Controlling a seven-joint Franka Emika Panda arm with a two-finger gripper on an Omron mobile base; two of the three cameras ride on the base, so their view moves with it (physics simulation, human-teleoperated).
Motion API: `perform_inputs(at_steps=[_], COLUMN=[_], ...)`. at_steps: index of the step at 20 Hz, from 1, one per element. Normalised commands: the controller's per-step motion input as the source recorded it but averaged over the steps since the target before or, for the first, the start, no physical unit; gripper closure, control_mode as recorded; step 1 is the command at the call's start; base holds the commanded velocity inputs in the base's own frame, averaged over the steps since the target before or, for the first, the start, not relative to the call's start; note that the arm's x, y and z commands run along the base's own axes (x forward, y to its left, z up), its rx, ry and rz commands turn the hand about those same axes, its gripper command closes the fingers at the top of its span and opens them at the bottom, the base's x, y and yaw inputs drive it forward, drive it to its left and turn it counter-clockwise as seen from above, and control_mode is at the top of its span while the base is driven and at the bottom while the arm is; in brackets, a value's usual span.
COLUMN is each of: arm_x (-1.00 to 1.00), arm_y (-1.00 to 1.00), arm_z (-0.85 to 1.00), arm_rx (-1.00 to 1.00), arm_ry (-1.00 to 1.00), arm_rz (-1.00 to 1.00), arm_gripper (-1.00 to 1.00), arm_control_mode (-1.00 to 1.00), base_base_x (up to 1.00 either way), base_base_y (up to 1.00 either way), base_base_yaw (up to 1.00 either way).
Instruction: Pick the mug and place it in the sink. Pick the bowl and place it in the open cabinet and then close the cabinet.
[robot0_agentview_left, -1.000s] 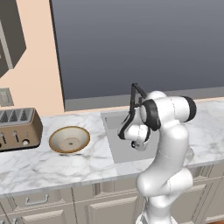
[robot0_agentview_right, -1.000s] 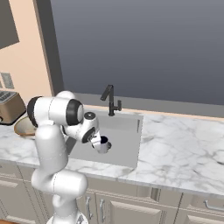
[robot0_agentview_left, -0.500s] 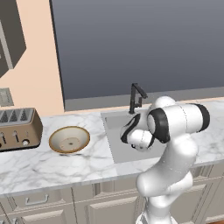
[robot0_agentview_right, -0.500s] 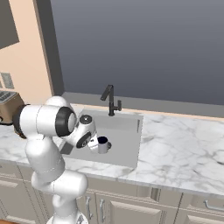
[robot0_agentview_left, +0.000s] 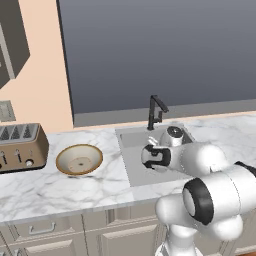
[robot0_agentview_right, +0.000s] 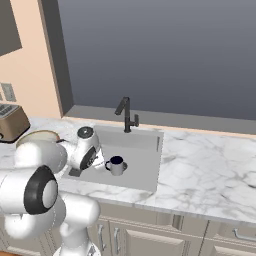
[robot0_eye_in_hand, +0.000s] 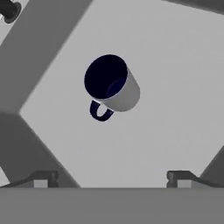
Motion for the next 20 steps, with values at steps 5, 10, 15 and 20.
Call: perform_inputs(at_steps=[5, 10, 15, 20], arm_x=[-0.26, -0.3, -0.15, -0.06], arm_y=[0.03, 0.04, 0.21, 0.46], arm_z=[1.0, 0.9, 0.28, 0.2], arm_rx=[0.0, -0.04, 0.01, 0.03], arm_ry=[0.22, 0.08, 0.0, 0.01], arm_rz=[0.02, -0.04, -0.03, 0.1], arm_gripper=[-1.0, -1.0, -1.0, -1.0], arm_control_mode=[-1.0, -1.0, -1.0, -1.0], base_base_x=[0.0, 0.0, 0.0, 0.0], base_base_y=[0.0, 0.0, 0.0, 0.0], base_base_yaw=[0.0, 0.0, 0.0, 0.0])
